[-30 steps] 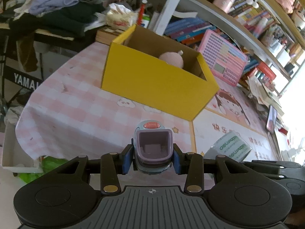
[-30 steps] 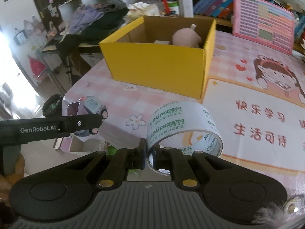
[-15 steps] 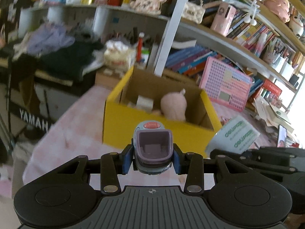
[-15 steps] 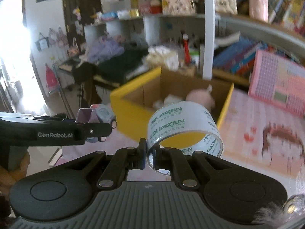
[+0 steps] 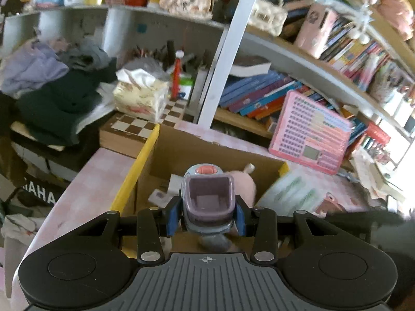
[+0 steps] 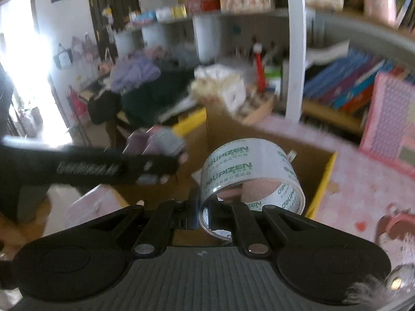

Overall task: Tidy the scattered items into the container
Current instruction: 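Carry the toy car and tape roll with both tools over the yellow box, then open the right tool to drop the tape while the left tool releases the car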

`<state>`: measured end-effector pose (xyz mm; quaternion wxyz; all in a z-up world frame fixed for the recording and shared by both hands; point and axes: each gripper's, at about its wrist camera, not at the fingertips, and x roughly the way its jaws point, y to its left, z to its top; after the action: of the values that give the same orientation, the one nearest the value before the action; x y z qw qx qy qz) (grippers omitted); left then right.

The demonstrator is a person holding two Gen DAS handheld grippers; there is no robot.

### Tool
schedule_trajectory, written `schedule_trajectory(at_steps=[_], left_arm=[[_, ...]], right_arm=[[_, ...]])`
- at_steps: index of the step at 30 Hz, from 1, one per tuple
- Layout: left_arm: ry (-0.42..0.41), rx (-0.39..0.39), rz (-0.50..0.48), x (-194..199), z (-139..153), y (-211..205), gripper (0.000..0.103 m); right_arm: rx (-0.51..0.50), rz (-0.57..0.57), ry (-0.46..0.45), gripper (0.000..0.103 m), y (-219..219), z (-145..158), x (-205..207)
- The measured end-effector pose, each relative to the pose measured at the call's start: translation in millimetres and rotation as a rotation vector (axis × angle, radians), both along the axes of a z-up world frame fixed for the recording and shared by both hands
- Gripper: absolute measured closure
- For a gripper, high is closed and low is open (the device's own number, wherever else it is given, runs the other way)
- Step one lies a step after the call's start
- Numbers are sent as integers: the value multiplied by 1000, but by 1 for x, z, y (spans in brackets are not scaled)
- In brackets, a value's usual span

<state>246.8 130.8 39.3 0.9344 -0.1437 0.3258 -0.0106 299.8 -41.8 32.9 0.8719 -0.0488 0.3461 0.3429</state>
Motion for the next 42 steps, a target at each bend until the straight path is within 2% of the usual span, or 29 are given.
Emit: schedule_trajectory(at_steps=[2, 4, 10, 13, 15, 18, 20, 29, 35, 38, 42], left_arm=[[40, 21, -7, 24, -7, 0, 63], [87, 20, -11, 44, -14, 1, 69], [151, 6, -7, 78, -30, -2, 71], [144, -34, 21, 81, -30, 1, 71], [138, -51, 34, 82, -28, 3, 71], [116, -53, 21, 79, -23, 0, 69], [98, -48, 18, 72, -19, -2, 67], [4, -3, 8, 23, 3, -5, 46], [-42, 45, -8, -15, 12, -10, 43], [-63, 61, -13, -36, 15, -12, 37], [-85, 71, -19, -69, 18, -13, 36]], right_arm=[[6, -5, 74, 96, 4, -11, 17], [20, -22, 143, 96, 6, -20, 33], [20, -13, 181, 94, 6, -32, 52], [38, -1, 170, 83, 1, -29, 55], [58, -4, 168, 64, -3, -26, 55], [78, -13, 166, 56, -7, -21, 52], [88, -11, 167, 54, -7, -17, 48], [105, -21, 101, 51, -14, 2, 9], [102, -80, 74, 50, -24, 7, -21], [103, -113, 55, 50, -28, 9, -40], [97, -157, 19, 50, -32, 12, -69]])
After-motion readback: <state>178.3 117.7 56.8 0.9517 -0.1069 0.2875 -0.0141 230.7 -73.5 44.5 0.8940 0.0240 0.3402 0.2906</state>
